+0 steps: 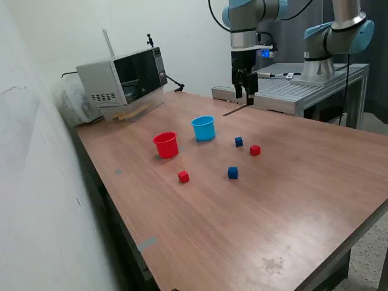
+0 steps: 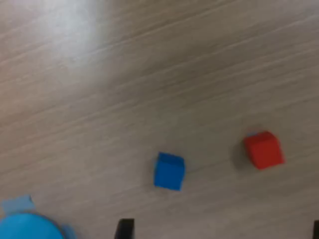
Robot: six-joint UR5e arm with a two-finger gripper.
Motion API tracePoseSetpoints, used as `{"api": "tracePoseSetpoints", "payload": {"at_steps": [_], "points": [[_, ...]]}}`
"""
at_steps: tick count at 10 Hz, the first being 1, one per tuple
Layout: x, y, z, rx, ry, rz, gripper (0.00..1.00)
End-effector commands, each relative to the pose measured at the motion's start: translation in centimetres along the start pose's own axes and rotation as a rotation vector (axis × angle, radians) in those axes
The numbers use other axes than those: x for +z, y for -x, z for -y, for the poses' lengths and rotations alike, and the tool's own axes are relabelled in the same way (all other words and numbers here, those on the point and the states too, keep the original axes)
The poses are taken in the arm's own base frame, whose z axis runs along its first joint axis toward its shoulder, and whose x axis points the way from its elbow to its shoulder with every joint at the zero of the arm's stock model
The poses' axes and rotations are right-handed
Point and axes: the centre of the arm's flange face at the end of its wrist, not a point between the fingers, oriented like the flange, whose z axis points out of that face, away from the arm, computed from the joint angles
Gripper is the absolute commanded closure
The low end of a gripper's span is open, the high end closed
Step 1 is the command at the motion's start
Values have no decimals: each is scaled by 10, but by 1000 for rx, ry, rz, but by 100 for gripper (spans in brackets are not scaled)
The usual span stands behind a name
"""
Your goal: Place red objects in the red bin, and blue objects in the blue bin.
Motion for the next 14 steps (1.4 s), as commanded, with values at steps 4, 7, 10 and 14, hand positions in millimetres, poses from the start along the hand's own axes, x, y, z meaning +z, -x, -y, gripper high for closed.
{"api": "tracePoseSetpoints", "payload": {"at_steps": [4, 7, 10, 14], "points": [[72, 6, -11, 44, -56, 29, 0], [95, 8, -15, 51, -79, 38, 0], [118, 17, -18, 66, -114, 51, 0], [123, 15, -29, 70, -101, 46, 0]]}}
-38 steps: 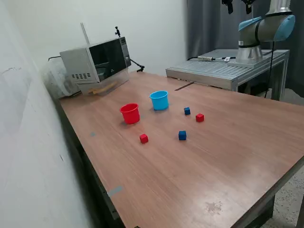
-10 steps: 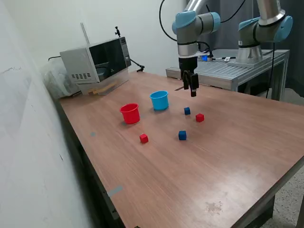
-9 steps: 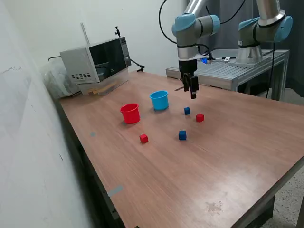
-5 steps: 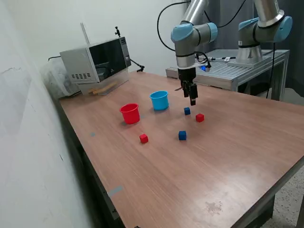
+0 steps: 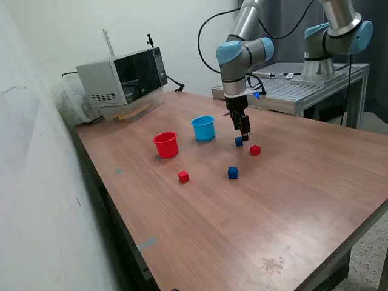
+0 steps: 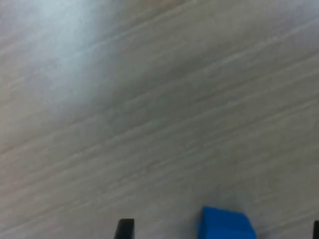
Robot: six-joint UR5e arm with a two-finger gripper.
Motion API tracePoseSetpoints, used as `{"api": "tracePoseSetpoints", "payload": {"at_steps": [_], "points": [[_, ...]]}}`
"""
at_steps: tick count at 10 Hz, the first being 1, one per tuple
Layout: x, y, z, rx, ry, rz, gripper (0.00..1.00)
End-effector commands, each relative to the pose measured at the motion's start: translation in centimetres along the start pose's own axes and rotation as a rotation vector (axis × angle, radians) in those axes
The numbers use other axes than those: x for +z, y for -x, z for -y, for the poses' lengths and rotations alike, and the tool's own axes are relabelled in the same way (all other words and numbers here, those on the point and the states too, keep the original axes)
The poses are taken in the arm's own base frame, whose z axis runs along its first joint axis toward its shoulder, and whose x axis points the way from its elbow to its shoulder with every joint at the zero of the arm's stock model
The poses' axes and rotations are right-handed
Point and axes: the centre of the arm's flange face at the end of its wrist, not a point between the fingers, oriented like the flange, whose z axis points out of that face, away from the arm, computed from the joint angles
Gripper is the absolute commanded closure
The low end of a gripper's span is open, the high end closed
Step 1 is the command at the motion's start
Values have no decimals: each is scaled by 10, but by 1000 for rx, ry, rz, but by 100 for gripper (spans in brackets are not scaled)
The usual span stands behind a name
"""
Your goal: Place red objects in the red bin, and blue objects in the blue bin.
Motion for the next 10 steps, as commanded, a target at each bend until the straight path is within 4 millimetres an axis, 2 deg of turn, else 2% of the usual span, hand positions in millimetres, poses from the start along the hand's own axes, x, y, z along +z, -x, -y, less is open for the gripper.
{"api": "tracePoseSetpoints", "payload": {"at_steps": [1, 3, 4, 10], "points": [[1, -2, -7, 3, 12, -5, 0], [2, -2, -10, 4, 12, -7, 0], [3, 0, -12, 9, 11, -6, 100], [5, 10, -18, 25, 27, -13, 100]]}}
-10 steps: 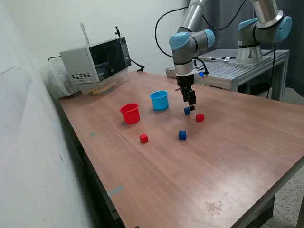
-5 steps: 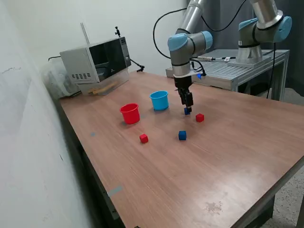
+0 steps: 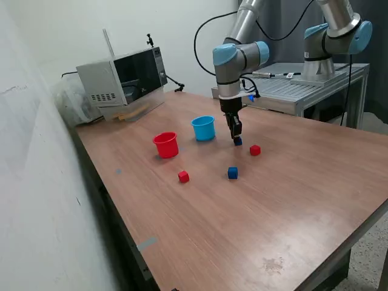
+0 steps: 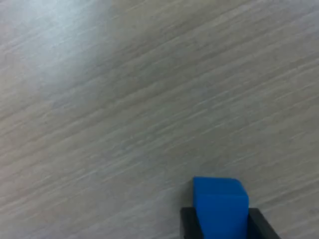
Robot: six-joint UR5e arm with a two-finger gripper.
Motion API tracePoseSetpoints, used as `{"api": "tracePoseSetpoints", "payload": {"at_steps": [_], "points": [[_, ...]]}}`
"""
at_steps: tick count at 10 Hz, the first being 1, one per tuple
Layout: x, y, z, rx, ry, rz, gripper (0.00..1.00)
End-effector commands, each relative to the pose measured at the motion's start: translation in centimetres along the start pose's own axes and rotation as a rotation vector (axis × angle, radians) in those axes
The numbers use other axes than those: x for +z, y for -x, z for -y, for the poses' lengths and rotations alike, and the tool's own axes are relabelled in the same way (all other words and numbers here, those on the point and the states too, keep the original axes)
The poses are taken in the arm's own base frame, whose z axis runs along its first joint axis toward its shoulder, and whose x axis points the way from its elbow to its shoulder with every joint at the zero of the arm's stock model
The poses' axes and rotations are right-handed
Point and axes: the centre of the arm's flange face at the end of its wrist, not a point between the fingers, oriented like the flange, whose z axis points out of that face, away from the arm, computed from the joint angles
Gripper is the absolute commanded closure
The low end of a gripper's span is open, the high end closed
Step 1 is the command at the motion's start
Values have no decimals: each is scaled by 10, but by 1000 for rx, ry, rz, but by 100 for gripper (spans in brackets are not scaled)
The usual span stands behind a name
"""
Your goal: Place red objects in the red bin, and blue objects in the blue bin.
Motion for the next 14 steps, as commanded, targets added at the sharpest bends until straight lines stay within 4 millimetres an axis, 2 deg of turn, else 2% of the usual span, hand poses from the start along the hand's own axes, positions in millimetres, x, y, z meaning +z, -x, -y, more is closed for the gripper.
{"api": "tracePoseSetpoints", "payload": {"at_steps": [1, 2, 5, 6, 7, 8, 9, 12, 13, 14], "points": [[-3, 2, -2, -20, 5, 1, 100], [-17, 0, 1, -59, 23, 1, 100], [-114, 5, 14, -81, 131, -39, 100], [-136, 8, 16, -97, 158, -47, 100], [-140, 14, 13, -106, 161, -44, 100], [-143, 19, 2, -94, 168, -46, 100], [-145, 52, -22, -31, 175, -42, 100], [-121, 106, -66, 49, 145, -25, 100], [-113, 121, -74, 74, 135, -21, 100], [-109, 124, -78, 79, 131, -19, 100]]}}
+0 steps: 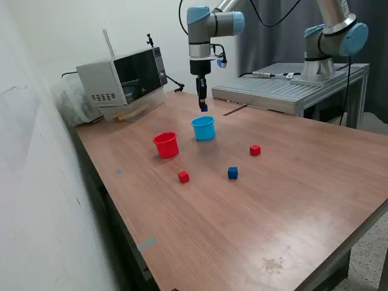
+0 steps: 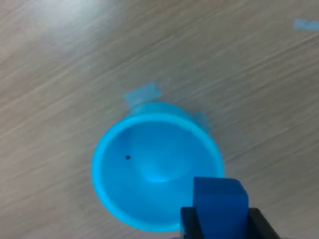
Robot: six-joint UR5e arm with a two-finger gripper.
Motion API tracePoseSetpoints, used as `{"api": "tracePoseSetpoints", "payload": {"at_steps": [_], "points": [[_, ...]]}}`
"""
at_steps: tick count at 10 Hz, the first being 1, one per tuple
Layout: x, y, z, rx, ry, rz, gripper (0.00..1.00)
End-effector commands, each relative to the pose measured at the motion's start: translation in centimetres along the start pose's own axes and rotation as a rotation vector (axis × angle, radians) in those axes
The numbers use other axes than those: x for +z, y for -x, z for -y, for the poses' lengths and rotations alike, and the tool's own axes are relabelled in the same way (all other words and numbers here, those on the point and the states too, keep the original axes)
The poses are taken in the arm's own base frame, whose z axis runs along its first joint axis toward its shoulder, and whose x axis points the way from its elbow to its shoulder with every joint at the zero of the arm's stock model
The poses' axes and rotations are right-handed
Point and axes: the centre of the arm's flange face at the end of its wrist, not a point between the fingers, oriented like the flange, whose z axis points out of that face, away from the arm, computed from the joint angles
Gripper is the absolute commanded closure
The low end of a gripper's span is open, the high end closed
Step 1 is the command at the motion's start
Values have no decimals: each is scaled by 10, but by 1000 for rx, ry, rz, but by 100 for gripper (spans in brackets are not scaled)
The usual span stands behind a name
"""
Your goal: Place red objects in the red bin, and blue objects in the blue bin.
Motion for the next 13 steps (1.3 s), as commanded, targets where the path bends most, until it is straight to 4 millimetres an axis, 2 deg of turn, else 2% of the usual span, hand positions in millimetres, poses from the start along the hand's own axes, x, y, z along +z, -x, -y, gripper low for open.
{"api": "tracePoseSetpoints", "payload": {"at_steps": [1, 4, 5, 9, 10, 13], "points": [[14, 19, -11, 30, -17, 9, 100], [13, 19, -10, 30, -16, 9, 100], [12, 19, -9, 30, -16, 9, 0], [5, 11, -3, -8, -8, 4, 0], [-22, -1, 8, -32, 23, -8, 0], [-110, -96, 83, -335, 87, -59, 0]]}}
